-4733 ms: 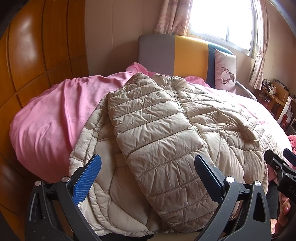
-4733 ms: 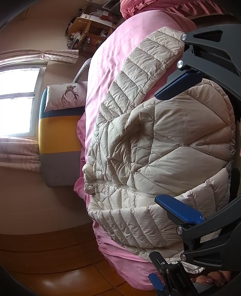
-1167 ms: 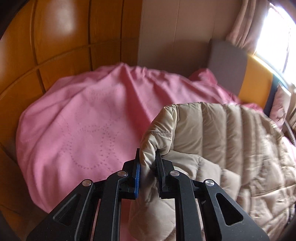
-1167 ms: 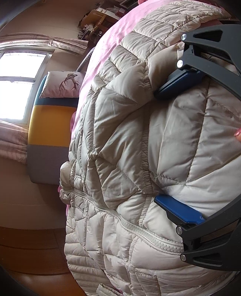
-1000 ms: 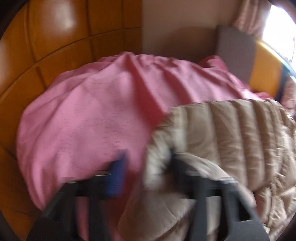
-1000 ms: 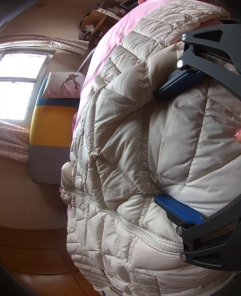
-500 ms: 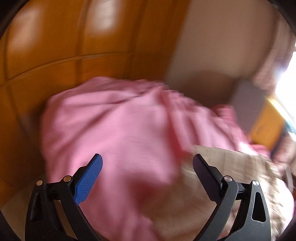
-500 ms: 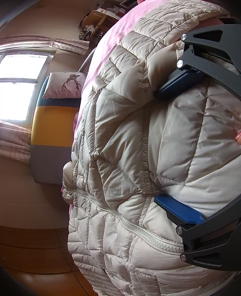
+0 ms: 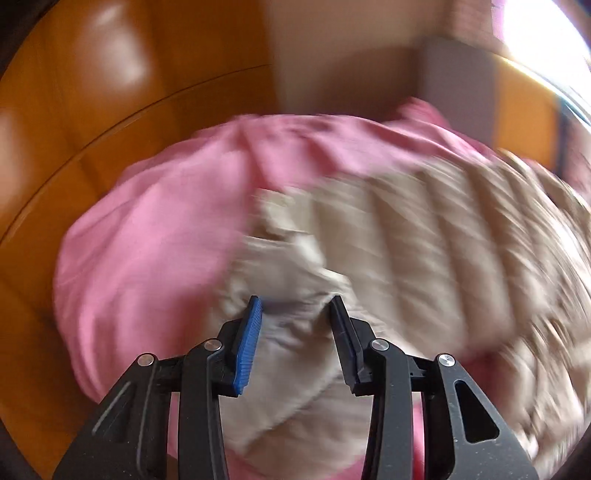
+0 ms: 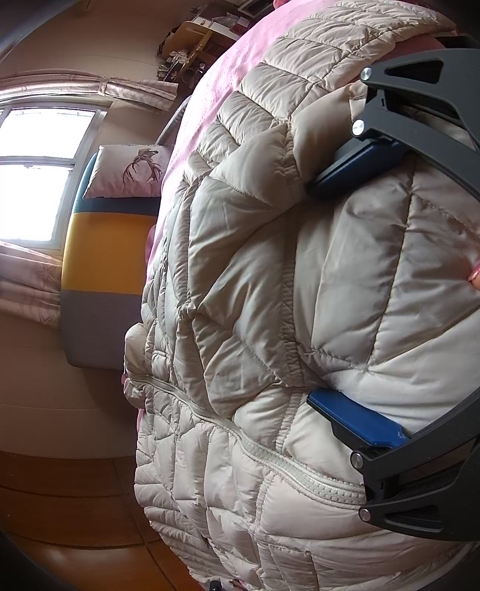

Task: Fold large clothes
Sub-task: 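Lift the sleeve with the left gripper and lay it across the jacket back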

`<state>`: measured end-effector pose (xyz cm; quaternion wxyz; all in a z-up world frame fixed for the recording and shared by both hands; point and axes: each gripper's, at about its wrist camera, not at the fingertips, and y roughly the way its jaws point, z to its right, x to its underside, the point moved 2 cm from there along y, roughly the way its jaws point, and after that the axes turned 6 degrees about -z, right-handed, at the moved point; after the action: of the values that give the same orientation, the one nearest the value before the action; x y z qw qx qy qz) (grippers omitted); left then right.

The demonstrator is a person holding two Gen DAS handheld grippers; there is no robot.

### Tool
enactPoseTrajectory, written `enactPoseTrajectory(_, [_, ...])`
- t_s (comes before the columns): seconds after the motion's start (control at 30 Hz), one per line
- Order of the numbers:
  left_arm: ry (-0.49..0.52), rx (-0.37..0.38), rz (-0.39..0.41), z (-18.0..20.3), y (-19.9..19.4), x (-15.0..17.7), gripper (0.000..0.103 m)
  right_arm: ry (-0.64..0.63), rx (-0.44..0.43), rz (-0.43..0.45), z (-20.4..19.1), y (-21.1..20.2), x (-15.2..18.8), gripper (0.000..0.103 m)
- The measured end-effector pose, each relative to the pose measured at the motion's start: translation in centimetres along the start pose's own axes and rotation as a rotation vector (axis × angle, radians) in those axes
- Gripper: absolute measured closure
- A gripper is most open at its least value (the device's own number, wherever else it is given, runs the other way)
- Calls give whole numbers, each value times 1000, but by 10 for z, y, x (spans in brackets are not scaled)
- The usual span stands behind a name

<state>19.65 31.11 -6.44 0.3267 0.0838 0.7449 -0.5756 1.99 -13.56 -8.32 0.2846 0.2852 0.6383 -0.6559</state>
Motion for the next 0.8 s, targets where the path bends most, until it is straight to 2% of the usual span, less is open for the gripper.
enactPoseTrajectory(0.1, [-92,-136,-40,-51,24,-18,64,0,1,7,0,1,0,2])
enactPoseTrajectory(0.13, [-112,-152,-45,-63,27,-19,61,1,1,8,0,1,0,2])
enactPoseTrajectory(0.2, [-175,-208,-56,-89,29,-20,37,2,-2,5,0,1,0,2])
enactPoseTrajectory(0.23, [-226,-252,-38,-100,23,-18,19,2,-5,1,0,1,0,2])
enactPoseTrajectory(0.27, [-266,-276,-10,-106,15,-15,15,3,-13,-14,0,2,-2,2])
enactPoseTrajectory(0.33, [-304,-284,43,-108,-4,-3,15,6,-50,-61,4,1,-8,2])
enactPoseTrajectory(0.37, [-307,-285,62,-105,-8,-3,15,11,-90,-88,9,-1,-13,2])
enactPoseTrajectory(0.43, [-300,-297,122,-90,-28,2,13,78,-166,-82,25,-13,-21,2])
enactPoseTrajectory(0.5, [-280,-256,194,-67,-52,7,12,190,-258,-40,49,-30,-25,2])
enactPoseTrajectory(0.6, [-229,-196,298,-29,-83,20,11,386,-289,-12,91,-47,-19,2])
enactPoseTrajectory(0.67, [-212,-93,340,-3,-99,30,11,564,-332,-1,125,-51,-8,2])
enactPoseTrajectory(0.73, [-197,-7,361,21,-109,40,11,727,-352,-59,153,-41,6,2])
enactPoseTrajectory(0.8, [-150,115,339,54,-116,52,11,833,-368,-121,172,-23,18,4])
